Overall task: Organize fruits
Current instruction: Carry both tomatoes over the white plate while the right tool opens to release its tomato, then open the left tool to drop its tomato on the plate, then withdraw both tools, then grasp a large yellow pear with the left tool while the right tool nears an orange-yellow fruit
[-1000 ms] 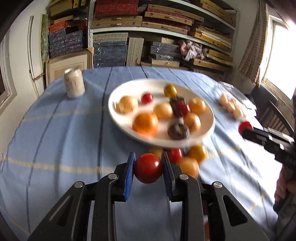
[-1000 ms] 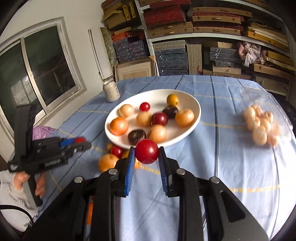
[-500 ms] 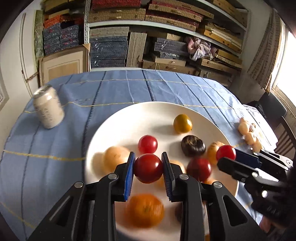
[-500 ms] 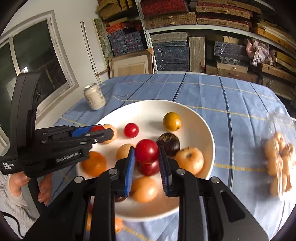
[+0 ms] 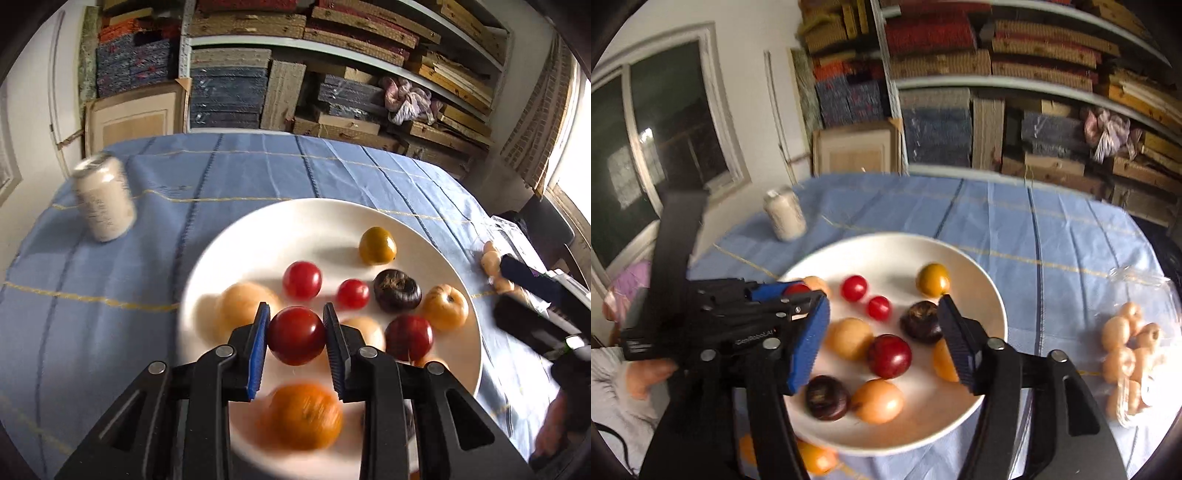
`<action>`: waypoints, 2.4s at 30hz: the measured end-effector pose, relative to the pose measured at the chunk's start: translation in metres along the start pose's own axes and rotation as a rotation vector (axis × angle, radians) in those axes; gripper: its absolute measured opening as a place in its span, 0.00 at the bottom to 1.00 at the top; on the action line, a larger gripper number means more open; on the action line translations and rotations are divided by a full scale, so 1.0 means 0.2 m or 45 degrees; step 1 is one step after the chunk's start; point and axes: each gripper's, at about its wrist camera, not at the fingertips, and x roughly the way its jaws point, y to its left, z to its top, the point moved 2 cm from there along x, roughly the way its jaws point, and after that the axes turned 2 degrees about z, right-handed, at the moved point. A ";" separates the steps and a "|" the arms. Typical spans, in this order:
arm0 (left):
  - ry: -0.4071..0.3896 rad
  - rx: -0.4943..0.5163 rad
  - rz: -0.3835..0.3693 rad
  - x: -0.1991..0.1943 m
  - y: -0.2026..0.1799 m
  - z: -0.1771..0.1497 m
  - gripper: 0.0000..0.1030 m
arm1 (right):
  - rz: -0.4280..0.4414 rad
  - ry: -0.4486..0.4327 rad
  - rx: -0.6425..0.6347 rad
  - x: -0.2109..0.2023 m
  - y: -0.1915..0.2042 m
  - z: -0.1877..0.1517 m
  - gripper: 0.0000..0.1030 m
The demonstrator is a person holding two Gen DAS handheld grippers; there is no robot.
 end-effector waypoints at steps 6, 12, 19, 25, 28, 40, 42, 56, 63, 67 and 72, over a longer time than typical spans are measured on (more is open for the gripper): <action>-0.045 -0.039 0.001 -0.18 0.03 -0.07 0.37 | 0.020 -0.020 -0.007 -0.26 0.10 -0.15 0.80; -0.029 -0.056 -0.039 -0.17 -0.02 -0.10 0.36 | 0.010 -0.032 0.064 -0.45 0.11 -0.35 0.80; -0.068 -0.023 0.027 -0.35 0.02 -0.27 0.37 | 0.054 -0.037 0.138 -0.50 0.06 -0.46 0.80; -0.043 -0.013 0.029 -0.41 0.00 -0.50 0.55 | 0.055 -0.032 0.164 -0.53 0.05 -0.51 0.81; -0.020 -0.026 0.009 -0.39 -0.02 -0.56 0.55 | 0.060 -0.034 0.202 -0.54 0.04 -0.53 0.85; -0.003 0.015 0.020 -0.35 -0.10 -0.58 0.63 | 0.094 -0.007 0.308 -0.54 -0.05 -0.56 0.86; -0.008 0.015 0.039 -0.35 -0.10 -0.57 0.70 | 0.100 -0.008 0.325 -0.54 -0.06 -0.55 0.86; 0.014 0.008 -0.033 -0.35 -0.13 -0.58 0.73 | 0.128 0.000 0.352 -0.55 -0.06 -0.55 0.89; 0.066 0.069 -0.039 -0.30 -0.19 -0.62 0.73 | 0.137 0.008 0.357 -0.54 -0.06 -0.55 0.90; 0.109 0.077 -0.052 -0.24 -0.23 -0.63 0.73 | 0.141 0.015 0.362 -0.54 -0.06 -0.56 0.90; 0.121 0.038 -0.073 -0.21 -0.22 -0.63 0.71 | 0.138 0.015 0.377 -0.54 -0.06 -0.56 0.91</action>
